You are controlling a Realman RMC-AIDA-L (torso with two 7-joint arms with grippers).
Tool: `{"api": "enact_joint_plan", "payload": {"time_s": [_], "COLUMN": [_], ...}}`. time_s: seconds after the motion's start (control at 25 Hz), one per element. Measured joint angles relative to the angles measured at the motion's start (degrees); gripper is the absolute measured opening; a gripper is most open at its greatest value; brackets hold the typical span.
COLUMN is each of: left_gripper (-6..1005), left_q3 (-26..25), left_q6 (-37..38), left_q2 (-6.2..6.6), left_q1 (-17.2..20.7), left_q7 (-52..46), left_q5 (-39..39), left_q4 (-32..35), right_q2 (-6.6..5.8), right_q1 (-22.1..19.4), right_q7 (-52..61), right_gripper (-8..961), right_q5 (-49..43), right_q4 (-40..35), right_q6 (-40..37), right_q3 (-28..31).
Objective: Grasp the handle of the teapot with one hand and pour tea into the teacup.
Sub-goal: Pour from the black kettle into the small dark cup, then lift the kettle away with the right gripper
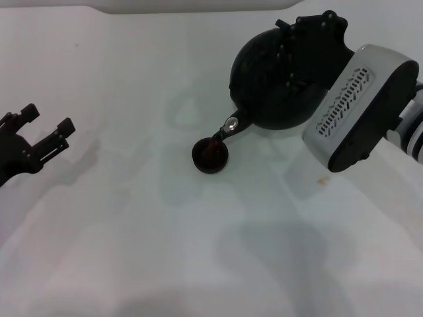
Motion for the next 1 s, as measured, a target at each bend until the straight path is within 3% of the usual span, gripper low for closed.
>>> {"api": "enact_joint_plan", "payload": {"time_s": [1.0], "left_gripper": [846], "left_q3": [0.0], "left_q6": [1.2], "left_q2": [0.0], "left_q1": [-0.69], "left_q7": [0.09], "left_q5": [0.24], "left_q4": [0.01], "right_q2": [0.04], "right_q1": [0.25], "right_q7": [0.02], "right_gripper": [107], "right_q5": [-0.63], "right_q4": [0.07], "right_q6": [0.39], "right_q3": [-0.34]}}
